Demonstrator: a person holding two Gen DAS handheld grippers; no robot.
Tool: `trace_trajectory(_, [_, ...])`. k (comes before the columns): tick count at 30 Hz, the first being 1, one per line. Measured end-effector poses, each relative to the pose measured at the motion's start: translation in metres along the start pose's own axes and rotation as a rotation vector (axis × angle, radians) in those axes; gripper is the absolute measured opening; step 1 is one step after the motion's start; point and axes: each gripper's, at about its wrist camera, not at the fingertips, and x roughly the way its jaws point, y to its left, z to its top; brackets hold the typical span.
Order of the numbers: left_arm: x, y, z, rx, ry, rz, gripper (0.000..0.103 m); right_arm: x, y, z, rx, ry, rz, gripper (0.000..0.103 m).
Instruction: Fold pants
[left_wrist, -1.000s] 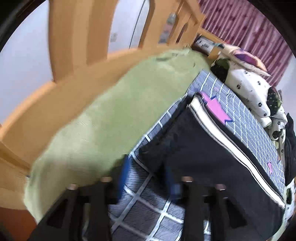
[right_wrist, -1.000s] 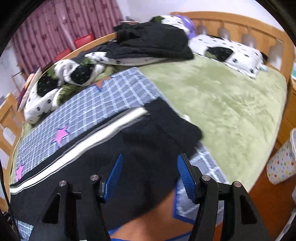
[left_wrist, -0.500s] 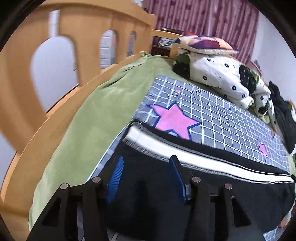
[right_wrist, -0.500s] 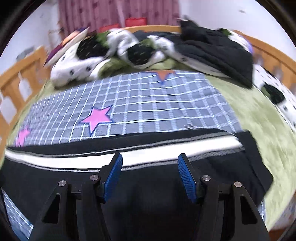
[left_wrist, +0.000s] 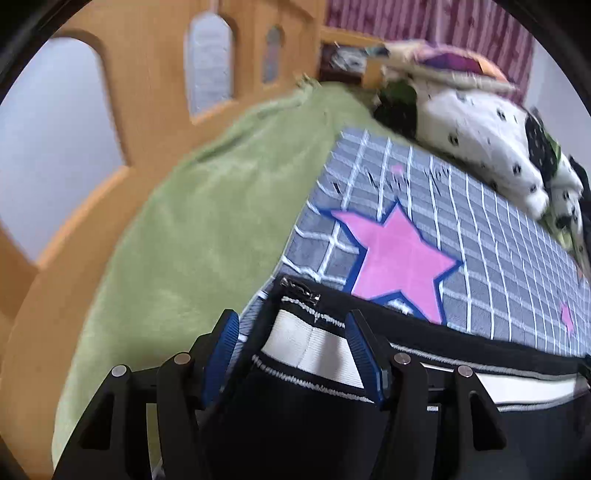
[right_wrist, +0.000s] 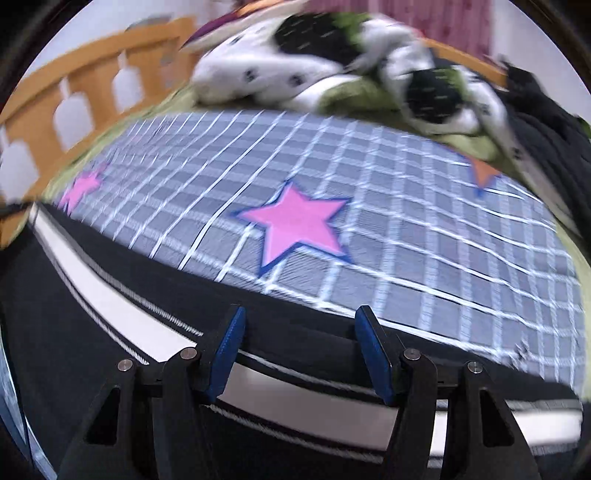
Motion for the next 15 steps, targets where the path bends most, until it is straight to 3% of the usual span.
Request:
trace_trajectory(2, [0.014, -0.001, 0.002, 0.0, 0.006, 0.046, 0.058, 0.016, 0.009, -0.002, -0.04, 0.036, 0.019, 0.052])
trace_trajectory(3, [0.018, -0.002, 0.002, 0.006, 0.016, 0.04, 0.052, 0.02, 0.014, -0.003, -0.056, 0.041, 0.013, 0.047])
trace_trajectory(5, [0.022, -0.008, 0.0, 0.027, 0.031, 0.007, 0.03, 0.023, 0.021, -0.007, -0.08, 0.032, 0.028, 0.022])
trace_trajectory(6, [0.019, -0.011, -0.001, 0.045, 0.01, 0.019, 0.026, 0.021, 0.022, -0.008, -0.077, 0.03, 0.042, 0.007])
trace_trajectory(9, [-0.005, -0.016, -0.006, 0.094, -0.079, 0.015, 0.02, 0.006, 0.028, -0.011, -0.105, 0.0, 0.025, 0.004])
trace_trajectory(11, [-0.02, -0.008, -0.006, 0.053, -0.123, -0.034, 0.019, -0.005, 0.028, -0.011, -0.106, -0.021, 0.029, 0.003])
trace_trajectory(15, [-0.016, 0.002, 0.003, -0.009, -0.11, -0.069, 0.019, -0.028, 0.022, 0.002, -0.065, -0.102, 0.051, 0.003])
